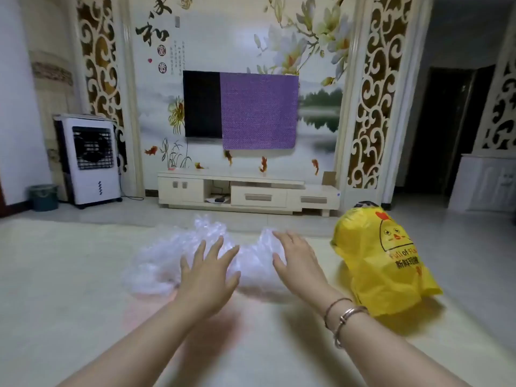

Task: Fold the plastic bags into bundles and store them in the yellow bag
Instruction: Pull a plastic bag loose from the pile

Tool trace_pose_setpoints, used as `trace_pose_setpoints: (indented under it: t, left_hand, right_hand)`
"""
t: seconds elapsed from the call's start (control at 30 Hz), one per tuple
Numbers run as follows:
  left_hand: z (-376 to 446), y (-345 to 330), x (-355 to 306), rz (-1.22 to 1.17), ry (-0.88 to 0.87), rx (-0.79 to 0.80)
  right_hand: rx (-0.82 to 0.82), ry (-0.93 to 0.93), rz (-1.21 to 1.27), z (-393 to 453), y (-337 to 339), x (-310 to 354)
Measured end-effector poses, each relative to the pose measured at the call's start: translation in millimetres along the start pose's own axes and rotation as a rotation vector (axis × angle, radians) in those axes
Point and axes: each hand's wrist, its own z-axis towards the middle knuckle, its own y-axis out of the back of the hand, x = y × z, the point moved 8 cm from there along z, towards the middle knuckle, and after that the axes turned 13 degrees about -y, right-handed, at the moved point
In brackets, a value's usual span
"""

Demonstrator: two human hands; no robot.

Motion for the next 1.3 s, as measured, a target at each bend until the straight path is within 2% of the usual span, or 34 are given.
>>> trace_pose_setpoints:
  t: [0.13, 0.2, 0.27, 0.37, 0.5, 0.57, 0.8, 0.87, 0.93, 1.0, 1.07, 1.13, 1.23, 1.3]
  left_hand:
    - [6, -42, 18, 0.016, 0.032, 0.141]
    - [4, -54, 21, 0.077, 0.023, 0.148]
    - [2, -50, 20, 0.067, 0.036, 0.040]
    - [-8, -37, 4, -0.050, 0.026, -0.162]
    - [-28, -26, -28, -0.365, -0.078, -0.345]
    - [-37, -27, -40, -0.602, -0.050, -0.384]
    - [-31, -51, -59, -1.310, 0.210, -0.308]
    - [-31, -51, -59, -1.442, 0.225, -0.330]
    - [-34, -47, -54, -1.493, 0.227, -0.370]
    - [-35, -42, -51, -1.557, 0.221, -0.392]
    - [-37, -40, -57, -1.674, 0.195, -0.344]
    - [-39, -41, -68, -1.746, 0.155, -0.275]
    - [-44, -44, -71, -1.713, 0.134, -0.282]
    - [-47, -51, -67, -1.649, 0.161, -0.294]
  right_hand:
    - [0.037, -0.020, -0.034, 16, -27, -5]
    - [-0.053, 0.072, 0.038, 3, -31, 1]
    - [-0.222, 0.145, 0.151, -20, -15, 7]
    - [-0.274, 0.126, 0.315, -44, 3, -1]
    - [-0.152, 0.008, 0.637, -72, 21, -13]
    - [-0.063, -0.037, 0.765, -83, 25, -18]
    - [0.185, -0.073, 1.163, -89, 18, -35]
    - [0.331, -0.113, 1.346, -86, 11, -34]
    - [0.381, -0.216, 1.488, -84, 9, -37]
    - [0.265, -0.309, 1.382, -82, 7, -48]
    - [0.179, -0.370, 1.105, -81, 3, -57]
    - [0.260, -0.394, 1.000, -84, -9, -55]
    - [0.432, -0.359, 1.060, -93, -17, -45]
    - [0.479, -0.337, 1.093, -96, -17, -41]
